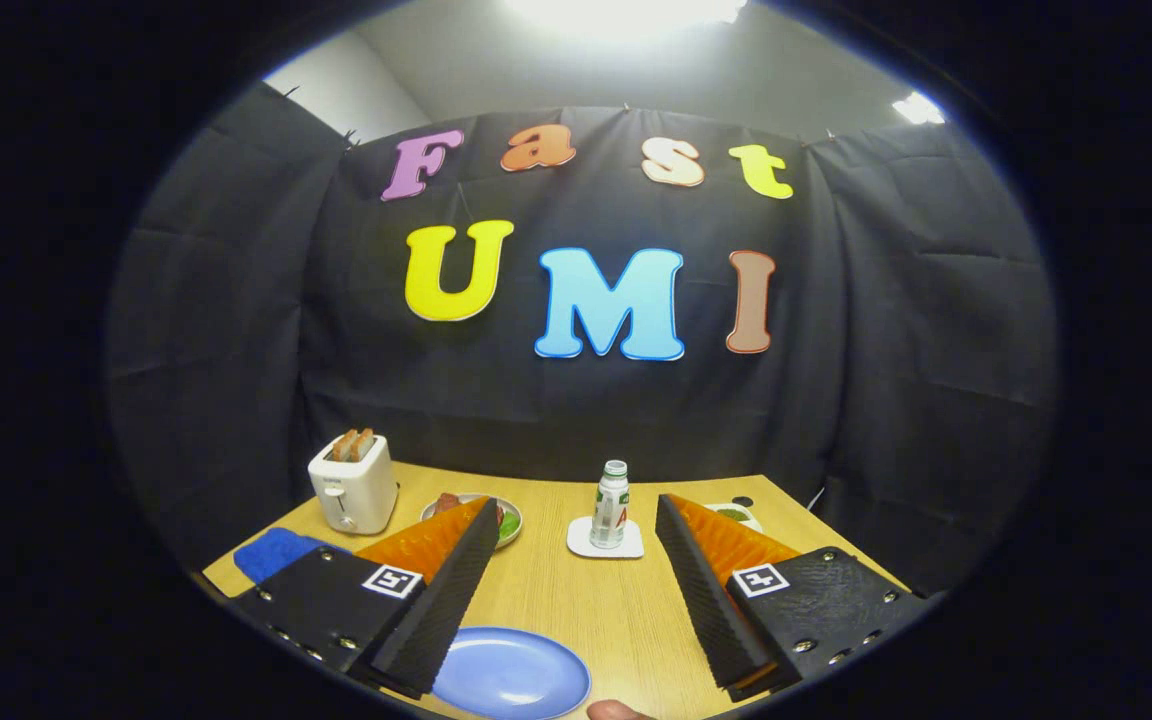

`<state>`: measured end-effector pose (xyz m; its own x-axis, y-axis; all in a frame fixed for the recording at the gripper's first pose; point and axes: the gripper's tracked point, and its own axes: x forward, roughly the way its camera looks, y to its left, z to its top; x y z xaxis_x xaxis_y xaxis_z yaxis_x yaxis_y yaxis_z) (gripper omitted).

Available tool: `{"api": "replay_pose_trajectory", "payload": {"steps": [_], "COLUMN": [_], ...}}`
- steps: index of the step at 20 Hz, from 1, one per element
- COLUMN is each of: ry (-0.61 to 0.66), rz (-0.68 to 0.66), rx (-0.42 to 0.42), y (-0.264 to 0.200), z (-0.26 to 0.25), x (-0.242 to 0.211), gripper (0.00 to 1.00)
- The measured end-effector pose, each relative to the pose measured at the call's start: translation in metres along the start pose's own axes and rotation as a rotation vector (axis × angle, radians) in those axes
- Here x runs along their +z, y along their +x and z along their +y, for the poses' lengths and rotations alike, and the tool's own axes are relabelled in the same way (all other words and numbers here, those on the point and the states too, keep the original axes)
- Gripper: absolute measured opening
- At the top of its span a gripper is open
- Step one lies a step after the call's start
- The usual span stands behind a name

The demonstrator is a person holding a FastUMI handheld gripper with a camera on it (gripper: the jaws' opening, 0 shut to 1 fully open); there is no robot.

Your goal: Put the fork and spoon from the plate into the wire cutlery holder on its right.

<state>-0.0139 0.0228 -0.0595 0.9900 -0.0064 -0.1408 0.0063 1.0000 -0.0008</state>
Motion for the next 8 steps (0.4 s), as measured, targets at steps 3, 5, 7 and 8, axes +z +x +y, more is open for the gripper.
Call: {"api": "replay_pose_trajectory", "payload": {"steps": [3, 5, 7, 8], "ry": [-0.003, 0.003, 0.012, 0.017], "rz": [-0.013, -0.012, -0.002, 0.004], "rx": [0.023, 0.026, 0.026, 0.032], "y": [0.003, 0.001, 0.002, 0.002], "z": [0.015, 0.019, 0.021, 0.024], "x": [0.005, 0.005, 0.002, 0.001], "gripper": [0.97, 0.97, 0.97, 0.97]}}
